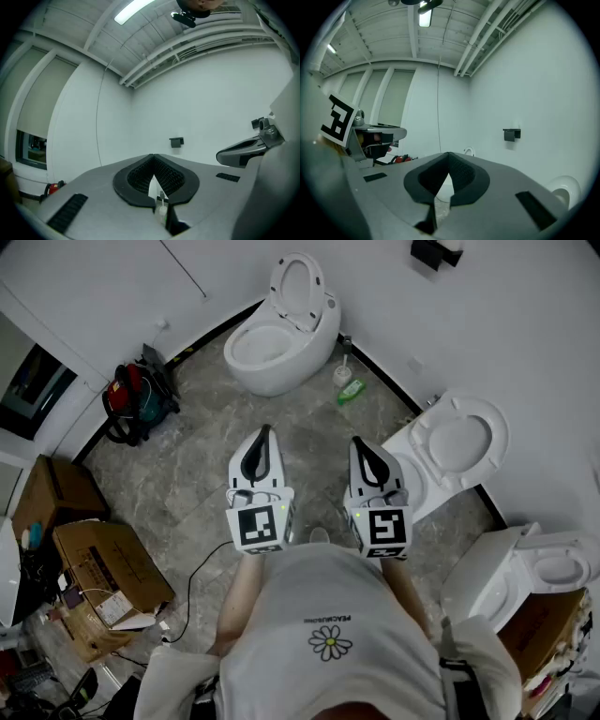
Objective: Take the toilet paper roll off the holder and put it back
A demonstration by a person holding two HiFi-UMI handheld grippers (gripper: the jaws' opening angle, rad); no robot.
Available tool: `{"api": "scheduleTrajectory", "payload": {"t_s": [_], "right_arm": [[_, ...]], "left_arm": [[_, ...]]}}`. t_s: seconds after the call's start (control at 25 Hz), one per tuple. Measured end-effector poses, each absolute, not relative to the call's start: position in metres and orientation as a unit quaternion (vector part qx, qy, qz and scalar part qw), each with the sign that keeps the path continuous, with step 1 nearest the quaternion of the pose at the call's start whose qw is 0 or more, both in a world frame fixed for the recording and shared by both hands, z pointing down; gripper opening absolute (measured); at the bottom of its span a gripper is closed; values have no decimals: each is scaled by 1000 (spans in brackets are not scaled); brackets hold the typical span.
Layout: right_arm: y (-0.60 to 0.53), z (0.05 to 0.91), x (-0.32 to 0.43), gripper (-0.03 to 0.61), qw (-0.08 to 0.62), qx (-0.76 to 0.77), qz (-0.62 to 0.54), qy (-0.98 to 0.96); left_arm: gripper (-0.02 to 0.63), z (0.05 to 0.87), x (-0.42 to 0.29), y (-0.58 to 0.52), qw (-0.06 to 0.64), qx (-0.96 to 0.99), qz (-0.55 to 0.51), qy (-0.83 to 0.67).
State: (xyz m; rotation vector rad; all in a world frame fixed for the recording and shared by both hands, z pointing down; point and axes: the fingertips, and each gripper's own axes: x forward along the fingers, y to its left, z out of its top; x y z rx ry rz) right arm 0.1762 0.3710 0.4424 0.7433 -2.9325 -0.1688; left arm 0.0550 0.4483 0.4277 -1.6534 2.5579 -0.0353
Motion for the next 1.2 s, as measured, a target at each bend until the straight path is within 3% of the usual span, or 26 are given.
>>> {"api": "scheduleTrajectory", "payload": {"t_s": [1.2], "right_arm": [[279, 436, 181, 9, 24, 314, -71, -947]], "left_arm": [[18, 415, 31, 364, 75, -562, 10, 823]]}}
